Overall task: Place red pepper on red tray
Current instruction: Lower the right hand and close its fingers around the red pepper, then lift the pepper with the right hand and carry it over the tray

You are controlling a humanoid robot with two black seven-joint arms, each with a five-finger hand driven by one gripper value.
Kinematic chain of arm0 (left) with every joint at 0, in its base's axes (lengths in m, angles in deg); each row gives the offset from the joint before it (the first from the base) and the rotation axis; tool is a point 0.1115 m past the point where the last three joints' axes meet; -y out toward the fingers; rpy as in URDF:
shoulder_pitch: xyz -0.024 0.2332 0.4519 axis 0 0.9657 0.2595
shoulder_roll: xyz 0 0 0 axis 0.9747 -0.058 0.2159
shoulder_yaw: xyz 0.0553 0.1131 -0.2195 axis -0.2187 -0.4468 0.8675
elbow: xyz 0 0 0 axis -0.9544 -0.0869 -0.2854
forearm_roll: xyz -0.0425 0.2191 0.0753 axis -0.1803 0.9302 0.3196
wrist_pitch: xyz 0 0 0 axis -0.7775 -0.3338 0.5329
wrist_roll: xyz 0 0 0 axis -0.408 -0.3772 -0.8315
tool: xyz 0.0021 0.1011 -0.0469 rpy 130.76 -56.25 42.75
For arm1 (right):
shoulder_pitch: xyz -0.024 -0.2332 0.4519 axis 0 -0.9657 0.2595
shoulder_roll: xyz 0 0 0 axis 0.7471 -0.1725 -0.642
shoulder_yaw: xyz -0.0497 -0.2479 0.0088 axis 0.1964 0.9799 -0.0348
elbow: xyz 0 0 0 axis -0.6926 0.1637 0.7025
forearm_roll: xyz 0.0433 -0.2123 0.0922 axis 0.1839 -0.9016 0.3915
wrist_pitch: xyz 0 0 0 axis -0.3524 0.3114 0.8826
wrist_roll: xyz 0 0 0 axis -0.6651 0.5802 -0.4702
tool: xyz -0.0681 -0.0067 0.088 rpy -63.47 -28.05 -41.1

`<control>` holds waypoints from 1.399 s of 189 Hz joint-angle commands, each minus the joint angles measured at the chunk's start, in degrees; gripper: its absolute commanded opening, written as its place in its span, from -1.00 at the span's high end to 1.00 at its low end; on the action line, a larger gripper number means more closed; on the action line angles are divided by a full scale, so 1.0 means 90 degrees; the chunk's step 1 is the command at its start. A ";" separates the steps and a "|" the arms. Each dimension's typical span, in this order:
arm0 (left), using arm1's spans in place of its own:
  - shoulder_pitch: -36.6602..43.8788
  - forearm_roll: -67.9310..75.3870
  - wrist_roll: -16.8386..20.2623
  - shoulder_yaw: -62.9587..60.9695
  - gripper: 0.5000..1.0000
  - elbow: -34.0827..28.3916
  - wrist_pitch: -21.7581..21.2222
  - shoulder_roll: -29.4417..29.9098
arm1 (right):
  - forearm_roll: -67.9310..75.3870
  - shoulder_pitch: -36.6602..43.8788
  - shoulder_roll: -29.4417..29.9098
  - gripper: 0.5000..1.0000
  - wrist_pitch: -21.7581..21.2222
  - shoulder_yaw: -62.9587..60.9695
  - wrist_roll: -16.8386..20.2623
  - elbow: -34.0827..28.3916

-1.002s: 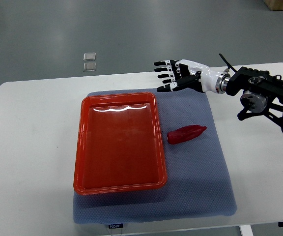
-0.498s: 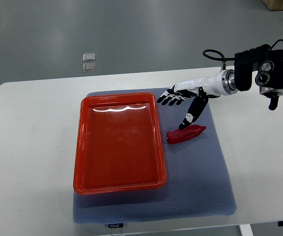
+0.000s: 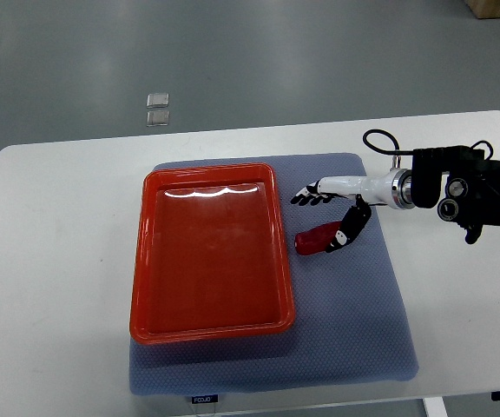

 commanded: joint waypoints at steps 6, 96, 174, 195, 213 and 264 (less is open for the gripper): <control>0.0000 0.0001 0.0009 -0.0003 -1.00 -0.0014 -0.0002 0.0000 | -0.0023 -0.0068 0.0022 -0.58 0.0050 -0.0018 -0.0013 0.0061; 0.0000 0.0001 -0.0001 -0.0003 -1.00 0.0035 -0.0011 0.0000 | -0.0599 -0.0624 0.0159 -0.33 0.0538 -0.0028 -0.0033 0.0373; 0.0000 0.0001 -0.0001 -0.0003 -1.00 -0.0004 -0.0011 0.0000 | -0.0697 -0.0712 0.0169 0.27 0.0538 -0.0028 -0.0101 0.0373; 0.0000 0.0001 -0.0001 -0.0003 -1.00 -0.0014 -0.0011 0.0000 | -0.0716 -0.0712 0.0169 0.40 0.0538 -0.0028 -0.0101 0.0373; 0.0000 0.0001 -0.0001 0.0007 -1.00 -0.0023 -0.0011 0.0000 | -0.0775 -0.0712 0.0159 0.74 0.0528 -0.0018 -0.0101 0.0373; 0.0000 0.0001 -0.0001 0.0007 -1.00 -0.0023 -0.0011 0.0000 | -0.0922 -0.0595 -0.0105 1.00 0.0460 0.0001 -0.0072 0.0373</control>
